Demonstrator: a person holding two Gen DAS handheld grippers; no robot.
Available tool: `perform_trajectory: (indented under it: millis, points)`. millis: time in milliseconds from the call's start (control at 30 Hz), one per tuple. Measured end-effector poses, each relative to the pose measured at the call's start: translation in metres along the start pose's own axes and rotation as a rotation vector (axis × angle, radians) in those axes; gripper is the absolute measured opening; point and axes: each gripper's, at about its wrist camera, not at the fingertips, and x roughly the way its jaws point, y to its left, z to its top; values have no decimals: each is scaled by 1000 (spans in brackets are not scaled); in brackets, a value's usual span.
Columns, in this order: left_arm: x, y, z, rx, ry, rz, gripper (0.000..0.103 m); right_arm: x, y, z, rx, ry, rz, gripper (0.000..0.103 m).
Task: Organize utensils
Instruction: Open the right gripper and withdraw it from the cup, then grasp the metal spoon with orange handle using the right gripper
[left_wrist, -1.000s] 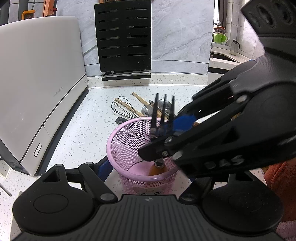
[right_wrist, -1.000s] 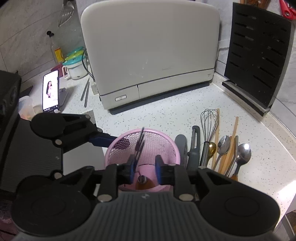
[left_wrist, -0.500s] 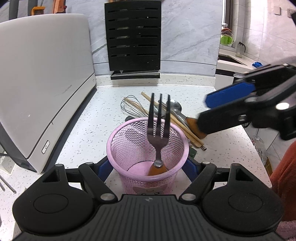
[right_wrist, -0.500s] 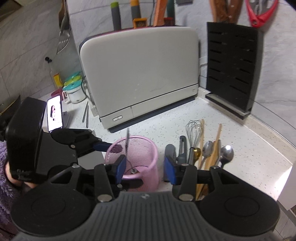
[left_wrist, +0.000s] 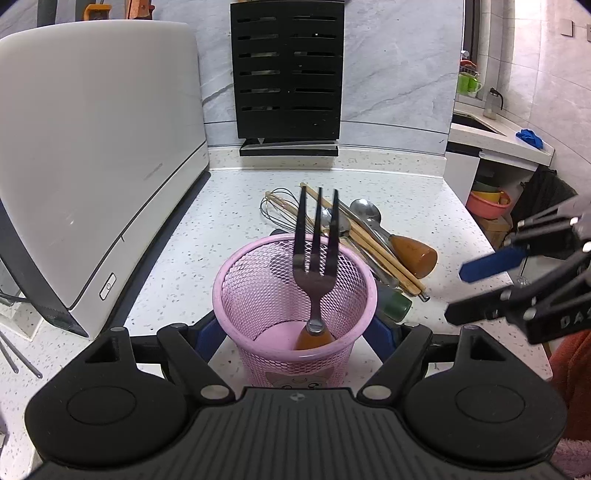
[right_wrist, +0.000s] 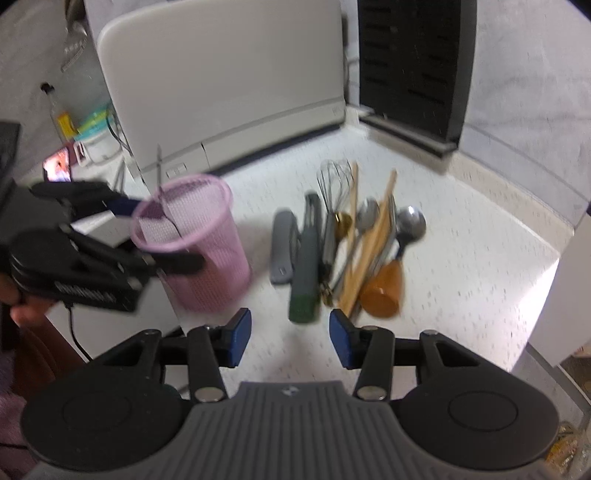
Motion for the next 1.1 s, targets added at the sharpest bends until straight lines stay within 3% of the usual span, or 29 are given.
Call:
perform_trajectory:
  millis: [400,767,967,1100]
  points:
    - [1,6,1,-18,2,19,91,20,-17,-8,10,82,-55,46]
    - [2,8,1,-24,1,25,91,34,-30,13,24,118,-74,45]
    - [4,13,5,-29,2,30,91,41,-41,33,35,111,-92,39]
    - [7,15,7,-27,1,29,91,53,-56,48,70,124,-116,25]
